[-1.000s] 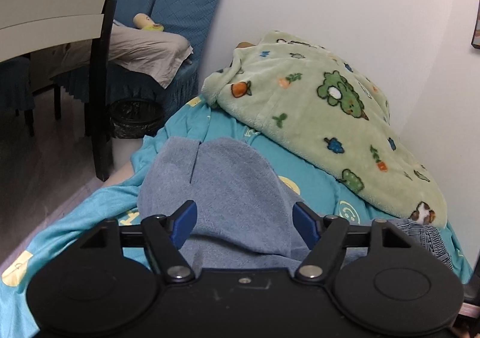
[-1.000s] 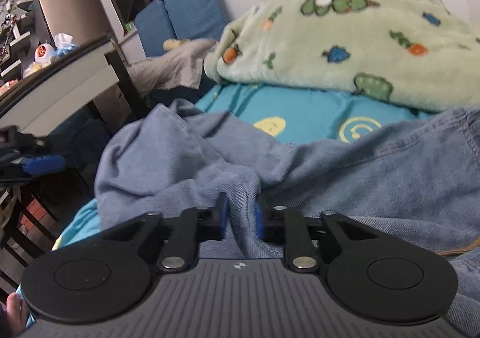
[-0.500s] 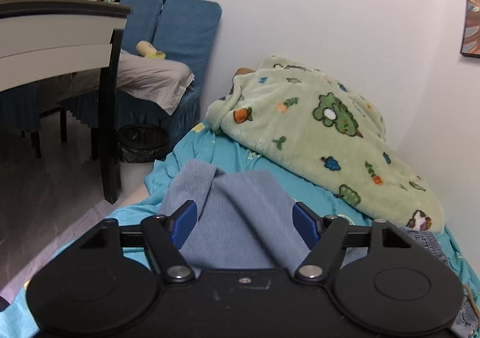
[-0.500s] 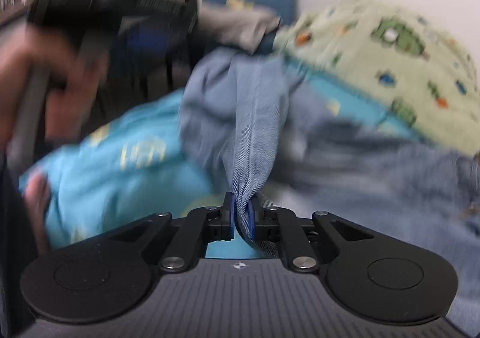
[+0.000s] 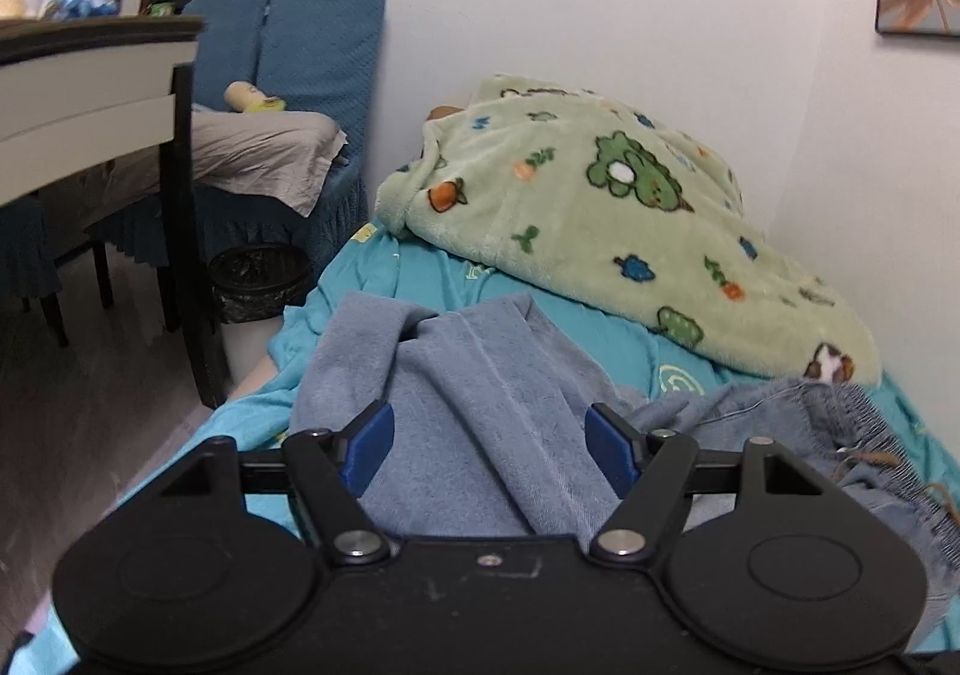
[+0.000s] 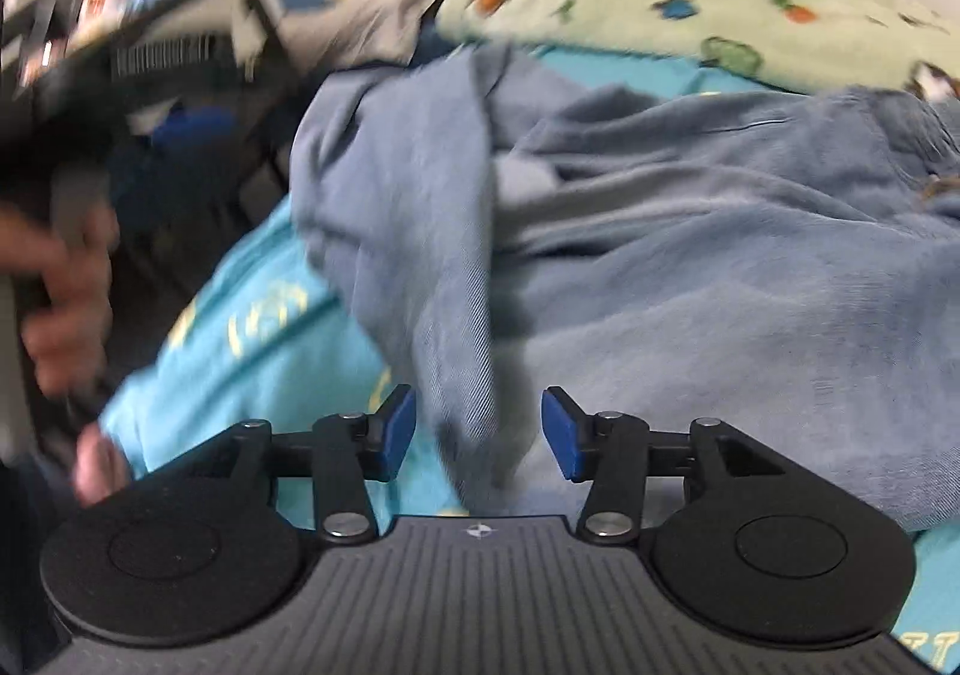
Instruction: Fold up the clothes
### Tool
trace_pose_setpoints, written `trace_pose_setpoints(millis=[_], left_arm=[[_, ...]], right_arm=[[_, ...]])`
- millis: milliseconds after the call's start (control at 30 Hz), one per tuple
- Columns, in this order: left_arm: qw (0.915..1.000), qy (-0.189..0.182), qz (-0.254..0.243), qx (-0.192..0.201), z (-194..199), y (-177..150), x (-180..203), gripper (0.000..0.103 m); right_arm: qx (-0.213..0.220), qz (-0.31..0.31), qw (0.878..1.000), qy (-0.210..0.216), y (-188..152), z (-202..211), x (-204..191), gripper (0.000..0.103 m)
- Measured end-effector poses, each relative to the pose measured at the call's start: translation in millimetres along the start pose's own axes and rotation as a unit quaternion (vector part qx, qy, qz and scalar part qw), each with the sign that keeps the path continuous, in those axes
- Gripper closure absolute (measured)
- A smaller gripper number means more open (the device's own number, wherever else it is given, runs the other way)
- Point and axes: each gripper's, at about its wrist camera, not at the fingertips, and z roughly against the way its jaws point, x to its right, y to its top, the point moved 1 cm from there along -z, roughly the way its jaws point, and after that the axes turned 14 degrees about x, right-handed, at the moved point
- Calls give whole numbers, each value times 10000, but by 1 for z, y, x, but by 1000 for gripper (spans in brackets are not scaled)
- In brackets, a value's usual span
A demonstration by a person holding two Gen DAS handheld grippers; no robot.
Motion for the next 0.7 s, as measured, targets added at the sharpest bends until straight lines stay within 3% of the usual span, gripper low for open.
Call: trace_pose_setpoints(millis=[167,267,367,500,533,567,667,700], left_arm=[[9975,-150,-685,-35,-37,-7,32,36],[9894,-279,-1419,118,-64,-15,56,36],[9809,-151,-1937,77,-96,-26,73,36],[9682,295,-2472,-240,-144,-41,81,37],[9693,349,-2409,-352,-155,-43,76,38],[9741,338,-2181,-501,-165,-42,69,46],[9834,502,-1580,-735,-179,-35,41,85],[9849,506,-1479,-750,-177,-32,34,92]], right_arm=[[474,-482,9976,-178,9,-3,18,53],[474,-454,9963,-547,8,-18,30,53],[337,-785,9937,-721,6,-33,53,53],[292,-1218,9897,-697,4,-42,74,53],[305,-1266,9891,-681,5,-44,76,53],[314,-1285,9890,-659,5,-46,77,53],[328,-1330,9888,-599,6,-53,80,53],[333,-1362,9884,-581,6,-54,81,52]])
